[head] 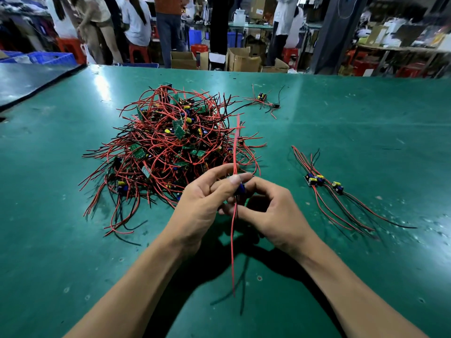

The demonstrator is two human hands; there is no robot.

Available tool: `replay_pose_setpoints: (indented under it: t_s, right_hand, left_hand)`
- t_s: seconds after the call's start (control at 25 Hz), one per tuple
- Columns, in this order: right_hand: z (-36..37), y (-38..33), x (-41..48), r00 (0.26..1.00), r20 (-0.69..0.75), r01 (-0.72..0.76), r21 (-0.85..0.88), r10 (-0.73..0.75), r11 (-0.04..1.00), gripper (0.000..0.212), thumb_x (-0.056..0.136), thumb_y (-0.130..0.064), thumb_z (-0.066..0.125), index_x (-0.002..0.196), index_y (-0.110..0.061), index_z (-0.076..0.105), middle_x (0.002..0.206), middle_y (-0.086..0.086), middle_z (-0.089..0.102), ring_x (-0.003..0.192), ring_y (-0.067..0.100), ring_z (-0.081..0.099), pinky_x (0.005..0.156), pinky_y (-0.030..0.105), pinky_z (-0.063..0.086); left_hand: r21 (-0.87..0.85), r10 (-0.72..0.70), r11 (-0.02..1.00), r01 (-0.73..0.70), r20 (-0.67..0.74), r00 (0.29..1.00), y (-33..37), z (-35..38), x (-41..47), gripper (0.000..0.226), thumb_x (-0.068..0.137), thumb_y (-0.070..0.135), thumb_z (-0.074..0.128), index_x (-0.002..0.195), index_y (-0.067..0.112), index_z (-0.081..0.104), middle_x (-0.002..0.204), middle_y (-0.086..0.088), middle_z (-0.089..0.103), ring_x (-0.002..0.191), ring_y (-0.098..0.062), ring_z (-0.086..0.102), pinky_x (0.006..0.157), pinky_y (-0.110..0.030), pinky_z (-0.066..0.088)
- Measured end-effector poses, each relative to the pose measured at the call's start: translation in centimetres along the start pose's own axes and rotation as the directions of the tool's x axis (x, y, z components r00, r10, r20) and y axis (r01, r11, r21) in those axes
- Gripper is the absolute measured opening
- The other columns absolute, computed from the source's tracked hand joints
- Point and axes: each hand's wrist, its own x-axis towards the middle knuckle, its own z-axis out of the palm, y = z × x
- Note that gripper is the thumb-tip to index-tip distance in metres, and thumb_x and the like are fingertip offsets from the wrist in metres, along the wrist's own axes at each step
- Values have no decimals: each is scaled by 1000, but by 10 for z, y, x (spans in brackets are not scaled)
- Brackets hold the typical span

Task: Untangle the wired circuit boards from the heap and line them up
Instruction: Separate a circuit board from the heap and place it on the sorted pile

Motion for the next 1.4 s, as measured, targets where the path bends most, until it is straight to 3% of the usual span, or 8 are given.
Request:
replay_pose_setpoints:
  t_s: [0.12,0.24,0.36,0.48,0.6,0.8,1.08,1.4]
  right_hand:
    - [4,-4,-2,998,-52,39,94,-34,995,24,74,-46,78,82,-26,66,65,0,64,59,9,56,51,32,44]
    - [3,-5,0,987,-132,116,150,-96,982,13,87,-44,66,86,-31,68,67,-8,63,53,4,54,52,21,44]
    - [2,-7,5,991,-136,38,381,16,924,15,90,-35,64,82,-24,69,68,2,60,46,14,48,46,24,40]
    - [-13,-14,6,984,106,-178,681,145,710,18,84,-38,68,85,-21,73,71,-2,59,49,9,46,50,19,36]
    - [-27,-17,0,912,369,-400,698,181,594,19,75,-32,82,85,-17,77,74,-1,63,56,6,56,53,16,46]
    - [-28,-12,0,806,504,-532,386,311,754,25,91,-35,63,88,-15,78,86,6,75,72,14,72,65,23,55]
    - [-24,6,10,924,182,-380,323,337,867,21,72,-43,80,79,-25,72,81,8,55,67,20,40,59,30,27]
    - [-22,9,9,945,76,-325,338,318,883,22,86,-37,72,91,-16,76,73,14,46,54,14,37,52,27,25]
  left_hand:
    - [-18,6,1000,-6,6,1000,0,0,0,46,79,32,68,122,16,61,114,-3,73,114,-28,64,103,-55,44]
    - [22,71,997,-71,30,997,0,-2,1,40,80,28,68,118,15,65,112,-2,74,100,-12,67,81,-29,52]
    - [-29,71,997,-70,37,997,-2,-4,1,37,73,21,74,109,17,72,112,-4,74,97,-12,68,78,-25,53]
    - [-30,33,999,-31,67,997,-5,-5,2,33,68,16,76,100,22,77,107,-2,75,89,-13,68,73,-24,55]
    - [-51,-119,991,124,95,988,-10,-2,2,11,74,20,71,84,20,78,80,-6,72,64,-15,66,59,-22,55]
    - [-88,-277,953,288,118,953,-9,0,0,38,80,40,69,97,7,63,69,-13,63,46,-18,58,45,-25,49]
    - [-67,-229,970,232,56,972,-8,-1,0,23,65,27,80,79,13,68,80,-16,68,58,-22,62,56,-27,55]
    - [-104,-182,978,181,0,983,-13,6,-2,22,74,3,74,91,2,61,76,-14,66,59,-16,64,55,-25,57]
